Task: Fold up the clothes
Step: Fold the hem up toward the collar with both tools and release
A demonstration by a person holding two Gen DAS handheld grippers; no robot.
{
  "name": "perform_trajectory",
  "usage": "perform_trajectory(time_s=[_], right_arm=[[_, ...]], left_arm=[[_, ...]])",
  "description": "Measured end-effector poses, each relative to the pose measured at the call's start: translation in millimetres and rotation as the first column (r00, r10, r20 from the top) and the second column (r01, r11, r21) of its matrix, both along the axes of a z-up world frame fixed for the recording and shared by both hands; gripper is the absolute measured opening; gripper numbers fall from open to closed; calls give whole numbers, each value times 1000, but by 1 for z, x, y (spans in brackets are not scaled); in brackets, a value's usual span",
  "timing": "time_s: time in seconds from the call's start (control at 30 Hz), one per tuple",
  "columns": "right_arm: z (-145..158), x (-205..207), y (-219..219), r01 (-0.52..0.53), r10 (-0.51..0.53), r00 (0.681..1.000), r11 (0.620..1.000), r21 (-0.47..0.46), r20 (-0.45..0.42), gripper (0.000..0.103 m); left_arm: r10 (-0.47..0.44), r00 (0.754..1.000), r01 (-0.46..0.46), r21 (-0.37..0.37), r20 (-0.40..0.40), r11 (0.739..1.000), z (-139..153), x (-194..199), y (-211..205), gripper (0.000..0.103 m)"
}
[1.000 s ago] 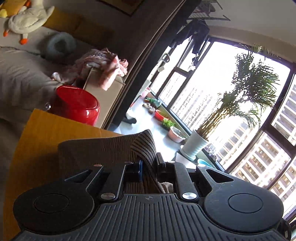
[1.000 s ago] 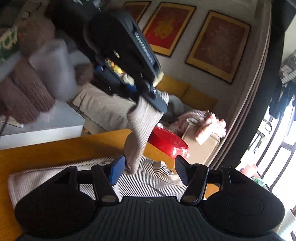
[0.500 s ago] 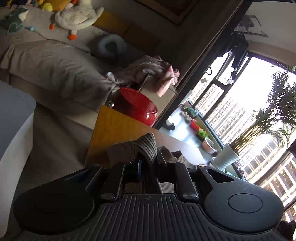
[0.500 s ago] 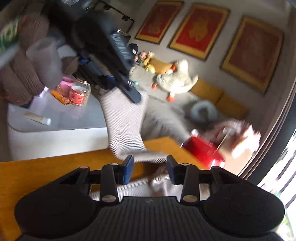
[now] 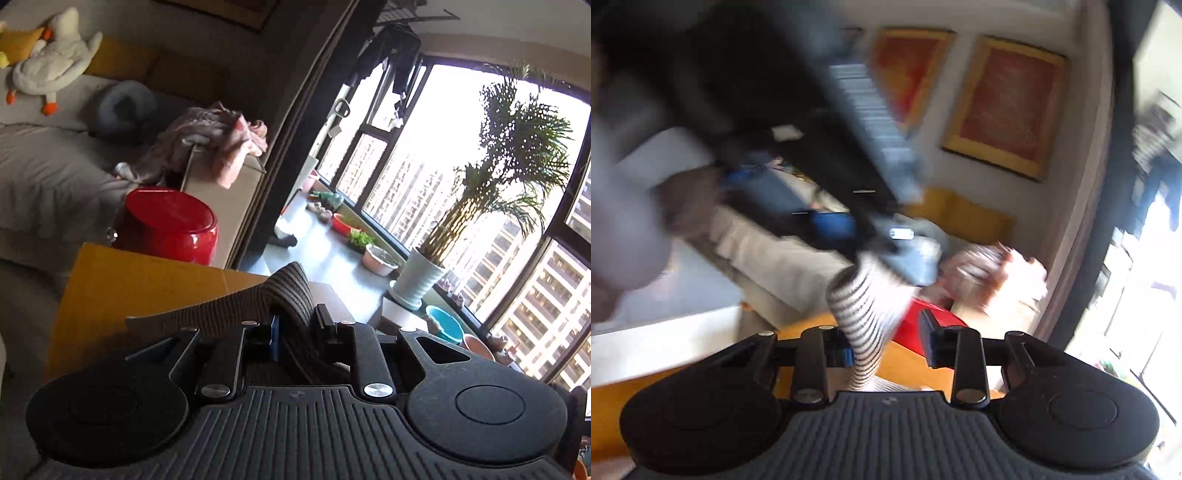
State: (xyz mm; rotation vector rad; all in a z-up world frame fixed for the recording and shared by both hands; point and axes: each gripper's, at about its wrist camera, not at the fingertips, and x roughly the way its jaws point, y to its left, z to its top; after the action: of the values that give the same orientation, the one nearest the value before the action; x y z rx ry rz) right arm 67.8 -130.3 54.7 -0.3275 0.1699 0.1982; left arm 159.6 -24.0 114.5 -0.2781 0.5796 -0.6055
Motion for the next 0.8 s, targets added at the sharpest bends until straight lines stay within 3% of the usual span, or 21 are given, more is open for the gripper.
perform_trajectory(time_s=[0.17, 0.23, 0.3, 0.4, 0.5, 0.6, 0.7, 0.8], right_arm=[[-7, 20, -74, 178, -164, 979, 977, 117, -120, 30], [-14, 21, -98, 238, -211, 963, 958, 160, -171, 30], [-20, 21, -121, 295, -251, 943, 934, 201, -220, 30], [-30, 21, -156, 381, -303, 906, 889, 255, -295, 30], [-37, 21, -186, 443, -326, 872, 843, 305, -366, 30], [-45, 43, -186, 425, -259, 859, 841, 333, -442, 30], [-59, 68, -177, 409, -220, 842, 857, 314, -493, 30], [-75, 82, -164, 378, -194, 834, 883, 279, -516, 30]], left_arm=[[-41, 998, 42, 14, -42, 999, -20, 18, -27, 34], [-24, 998, 24, 0, -51, 1000, -31, 23, -20, 54], [42, 997, -42, 1, -57, 999, -41, 30, -4, 58], [133, 986, -128, 56, -97, 990, -66, 39, 16, 63], [107, 980, -88, 119, -168, 989, -96, 39, 15, 69], [74, 978, -49, 128, -197, 991, -121, 37, 3, 73], [86, 986, -66, 140, -144, 988, -135, 41, -10, 82], [106, 989, -84, 201, -100, 976, -145, 42, -14, 81]])
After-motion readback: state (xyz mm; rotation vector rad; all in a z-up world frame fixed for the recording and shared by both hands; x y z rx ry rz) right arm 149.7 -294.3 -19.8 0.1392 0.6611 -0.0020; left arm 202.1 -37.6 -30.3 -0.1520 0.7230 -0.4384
